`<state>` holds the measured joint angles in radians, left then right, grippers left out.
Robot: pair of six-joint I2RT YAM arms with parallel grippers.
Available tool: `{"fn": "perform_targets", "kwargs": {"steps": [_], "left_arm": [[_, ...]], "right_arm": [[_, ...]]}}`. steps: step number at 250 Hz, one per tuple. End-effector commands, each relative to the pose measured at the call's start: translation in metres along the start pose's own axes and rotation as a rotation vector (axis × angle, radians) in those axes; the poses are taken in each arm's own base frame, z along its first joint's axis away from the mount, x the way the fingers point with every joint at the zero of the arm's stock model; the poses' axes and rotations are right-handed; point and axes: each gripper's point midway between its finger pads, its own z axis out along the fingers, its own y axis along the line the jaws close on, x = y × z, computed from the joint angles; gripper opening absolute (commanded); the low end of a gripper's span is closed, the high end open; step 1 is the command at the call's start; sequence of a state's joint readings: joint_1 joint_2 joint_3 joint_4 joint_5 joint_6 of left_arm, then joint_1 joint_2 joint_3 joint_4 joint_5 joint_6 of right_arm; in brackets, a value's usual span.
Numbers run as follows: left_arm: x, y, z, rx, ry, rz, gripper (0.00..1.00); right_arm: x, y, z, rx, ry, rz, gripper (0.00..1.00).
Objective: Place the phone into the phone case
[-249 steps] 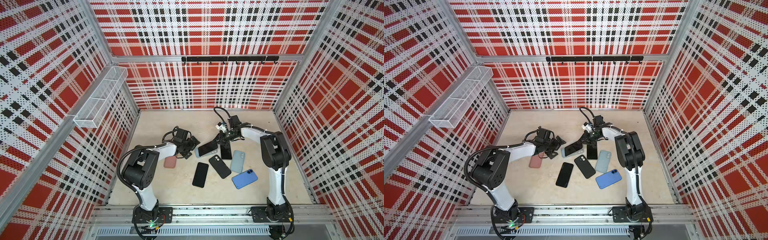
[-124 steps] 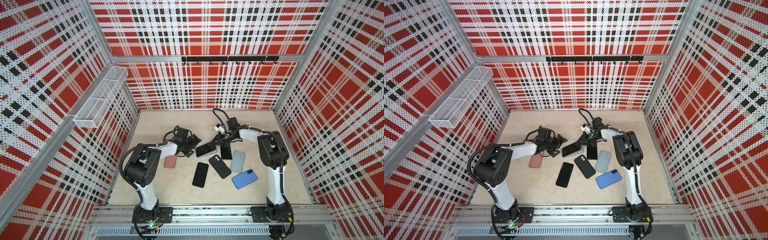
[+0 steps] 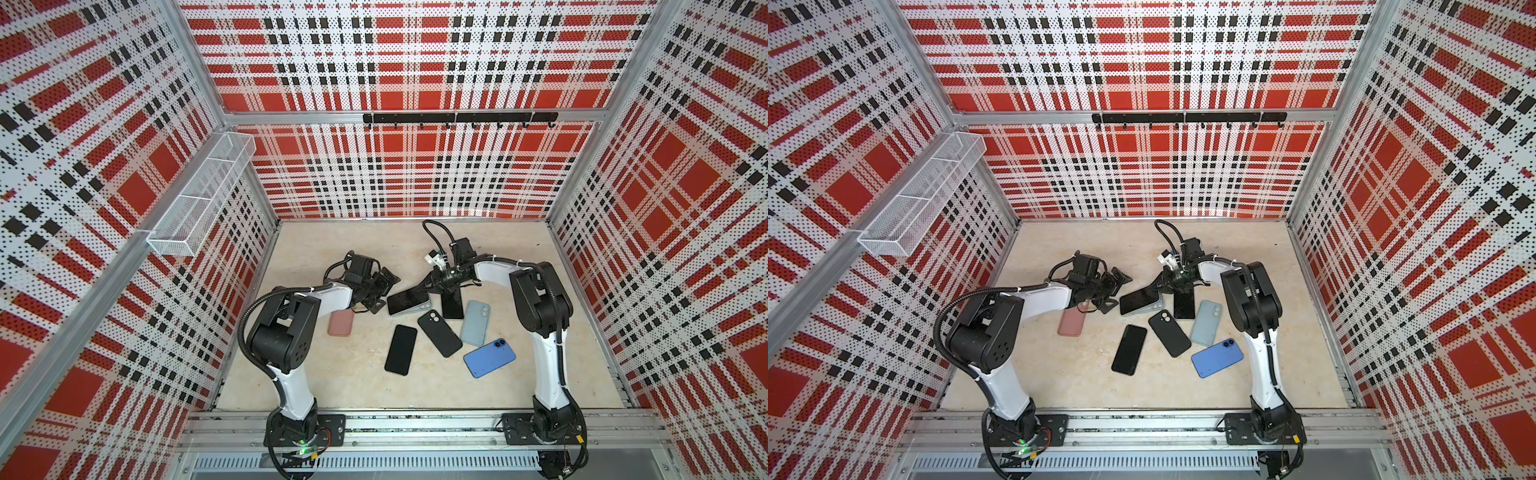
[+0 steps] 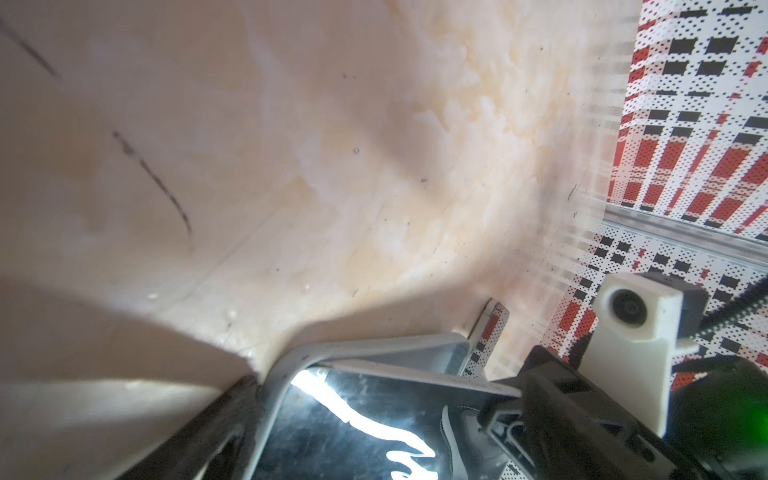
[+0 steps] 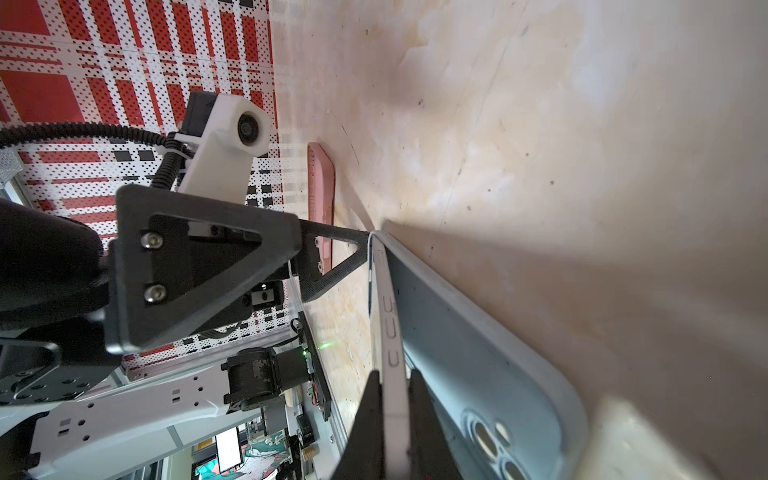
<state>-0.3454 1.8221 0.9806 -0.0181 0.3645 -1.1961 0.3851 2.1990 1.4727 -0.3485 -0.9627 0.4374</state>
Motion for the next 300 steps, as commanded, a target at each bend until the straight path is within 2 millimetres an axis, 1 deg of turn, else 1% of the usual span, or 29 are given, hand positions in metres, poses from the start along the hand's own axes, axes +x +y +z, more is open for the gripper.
{"fn": "perform_targets", "kwargs": {"steps": [1, 25, 60, 61, 63, 78, 120, 124, 143, 163, 174, 238, 281, 300], "left_arm": [[0.002, 0.044, 0.001, -0.120, 0.009, -0.056, 1.00], [-0.004, 0.044, -0.007, -0.127, -0.012, -0.040, 1.00], [-0.003, 0.048, -0.012, -0.154, -0.021, -0.022, 1.00], [-0.009, 0.049, -0.014, -0.153, -0.031, -0.032, 1.00], [-0.013, 0.051, -0.016, -0.155, -0.038, -0.041, 1.00], [-0.014, 0.053, -0.017, -0.157, -0.041, -0.044, 1.00], [-0.015, 0.055, -0.022, -0.160, -0.054, -0.045, 1.00], [-0.015, 0.055, -0.023, -0.160, -0.055, -0.043, 1.00], [-0.016, 0.055, -0.025, -0.161, -0.061, -0.038, 1.00], [-0.017, 0.054, -0.028, -0.161, -0.065, -0.033, 1.00], [-0.017, 0.053, -0.029, -0.159, -0.066, -0.033, 1.00], [-0.017, 0.052, -0.030, -0.152, -0.062, -0.026, 1.00], [-0.017, 0.051, -0.034, -0.153, -0.067, -0.011, 1.00], [-0.017, 0.049, -0.036, -0.150, -0.066, -0.005, 1.00]], "right_arm": [[0.026, -0.041, 0.038, 0.158, 0.058, 0.018, 0.00], [0.025, -0.040, 0.044, 0.165, 0.059, 0.007, 0.00], [0.024, -0.038, 0.056, 0.174, 0.054, -0.016, 0.00], [0.024, -0.038, 0.057, 0.175, 0.054, -0.016, 0.00], [0.024, -0.038, 0.057, 0.175, 0.054, -0.016, 0.00], [0.024, -0.039, 0.061, 0.186, 0.050, -0.023, 0.00], [0.014, -0.043, 0.056, 0.245, -0.010, -0.056, 0.00], [0.013, -0.043, 0.055, 0.254, -0.021, -0.037, 0.02], [0.006, -0.041, 0.050, 0.273, -0.058, -0.051, 0.13], [-0.001, -0.037, 0.046, 0.287, -0.092, -0.067, 0.19], [-0.005, -0.035, 0.043, 0.290, -0.113, -0.073, 0.22], [-0.015, -0.017, 0.033, 0.283, -0.170, -0.110, 0.32], [-0.026, -0.005, 0.016, 0.327, -0.239, -0.163, 0.45], [-0.031, 0.000, 0.008, 0.345, -0.265, -0.185, 0.49]]}}
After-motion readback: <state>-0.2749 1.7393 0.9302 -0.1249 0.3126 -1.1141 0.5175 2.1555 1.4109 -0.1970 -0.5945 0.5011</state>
